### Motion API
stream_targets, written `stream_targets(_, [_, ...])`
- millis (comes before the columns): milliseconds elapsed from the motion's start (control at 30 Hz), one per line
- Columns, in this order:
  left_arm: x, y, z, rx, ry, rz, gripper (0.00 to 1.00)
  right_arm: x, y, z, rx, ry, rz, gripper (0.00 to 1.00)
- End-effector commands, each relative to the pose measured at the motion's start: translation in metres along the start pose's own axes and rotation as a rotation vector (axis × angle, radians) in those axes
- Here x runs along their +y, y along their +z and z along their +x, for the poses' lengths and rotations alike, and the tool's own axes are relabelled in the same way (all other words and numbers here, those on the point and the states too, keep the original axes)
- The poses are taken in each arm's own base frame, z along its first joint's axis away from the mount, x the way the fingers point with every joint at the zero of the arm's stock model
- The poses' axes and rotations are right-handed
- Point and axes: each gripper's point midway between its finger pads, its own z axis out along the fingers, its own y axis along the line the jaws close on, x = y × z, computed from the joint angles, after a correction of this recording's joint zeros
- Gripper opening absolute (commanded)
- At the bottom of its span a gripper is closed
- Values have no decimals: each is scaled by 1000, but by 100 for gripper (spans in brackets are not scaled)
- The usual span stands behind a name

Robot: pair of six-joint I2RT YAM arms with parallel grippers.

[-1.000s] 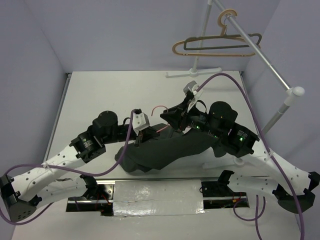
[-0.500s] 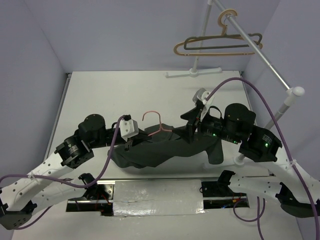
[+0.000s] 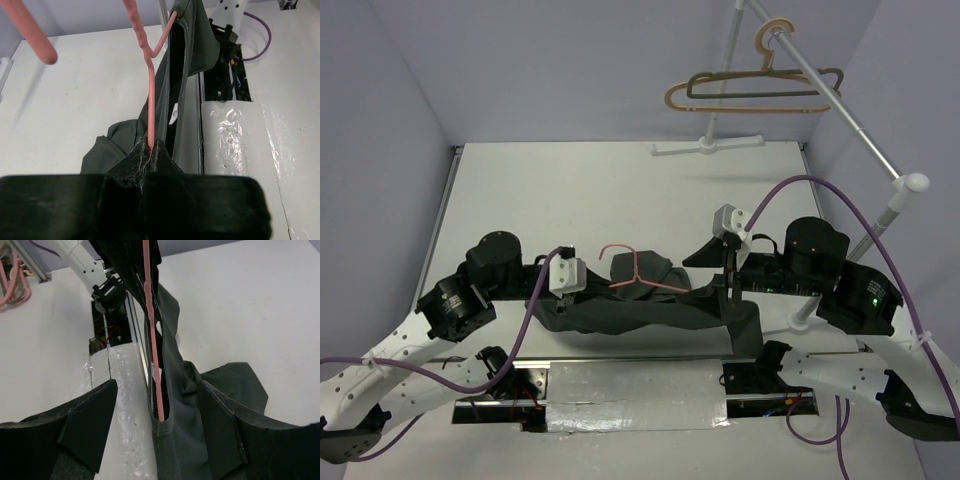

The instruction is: Place the t-shirt on the hanger

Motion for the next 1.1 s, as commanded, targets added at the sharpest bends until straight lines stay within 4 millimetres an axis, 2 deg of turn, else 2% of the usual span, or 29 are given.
stream_targets(0, [-11, -8, -35, -110, 118, 66, 0, 15, 3, -1, 22, 8, -85, 73])
stream_targets(133, [-15, -10, -36, -109, 130, 84, 0, 16, 3, 10, 51, 24, -89, 73])
stream_targets(333, [-14, -14, -45, -115, 149, 84, 0, 7, -12, 28, 71, 45, 9, 73])
stream_targets(533, [-12, -14, -48, -123, 156, 75, 0, 6, -26, 40, 57, 54, 50, 74])
stream_targets(867, [-11, -12, -54, -128, 168, 84, 0, -2, -15, 64, 137, 98, 90, 69])
stream_targets(1067, [-10, -11, -52, -125, 171, 83, 0, -3, -16, 70, 140, 136, 108, 63])
